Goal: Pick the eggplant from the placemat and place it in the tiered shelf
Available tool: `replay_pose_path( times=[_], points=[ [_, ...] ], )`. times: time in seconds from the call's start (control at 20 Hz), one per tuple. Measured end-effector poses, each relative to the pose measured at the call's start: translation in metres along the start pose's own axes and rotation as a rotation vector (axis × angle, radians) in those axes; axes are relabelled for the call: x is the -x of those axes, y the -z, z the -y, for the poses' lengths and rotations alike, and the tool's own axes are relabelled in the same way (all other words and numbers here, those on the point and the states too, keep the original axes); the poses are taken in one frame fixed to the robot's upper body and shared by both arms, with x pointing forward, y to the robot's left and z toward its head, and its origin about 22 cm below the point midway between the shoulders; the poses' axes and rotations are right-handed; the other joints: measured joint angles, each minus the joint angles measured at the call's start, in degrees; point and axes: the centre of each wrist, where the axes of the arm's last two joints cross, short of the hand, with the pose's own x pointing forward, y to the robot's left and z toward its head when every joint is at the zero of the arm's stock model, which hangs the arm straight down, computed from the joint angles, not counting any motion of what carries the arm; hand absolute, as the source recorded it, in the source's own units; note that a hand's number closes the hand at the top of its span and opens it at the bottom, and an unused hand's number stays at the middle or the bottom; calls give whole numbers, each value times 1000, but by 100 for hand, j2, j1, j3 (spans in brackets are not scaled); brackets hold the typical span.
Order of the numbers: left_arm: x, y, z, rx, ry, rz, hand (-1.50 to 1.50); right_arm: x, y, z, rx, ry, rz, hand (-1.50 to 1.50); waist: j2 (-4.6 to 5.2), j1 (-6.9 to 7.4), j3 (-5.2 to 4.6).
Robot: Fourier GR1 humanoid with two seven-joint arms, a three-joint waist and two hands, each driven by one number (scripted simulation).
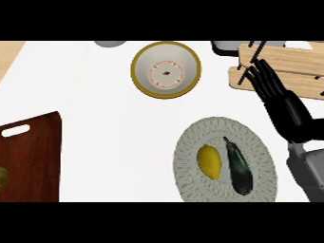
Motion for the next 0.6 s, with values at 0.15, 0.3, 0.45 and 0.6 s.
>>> replay_pose_path(
  times=[0.15, 0.3, 0.45, 0.6],
  points=[
    [-17, -2, 19, 67, -38, 70, 0, 4, -9, 17, 81, -7, -94, -150, 50, -22, -83],
    [-41, -6, 56, 183, -115, 179, 0, 16, -23, 40, 201, -21, -274, -150, 101, -141, -131],
    [-50, -10, 71, 238, -166, 210, 0, 34, -39, 44, 369, 109, -331, 150, 158, -414, -121],
    [-60, -16, 89, 303, -206, 250, 0, 47, -76, 76, 519, -186, -517, -150, 195, -428, -185]
  ],
)
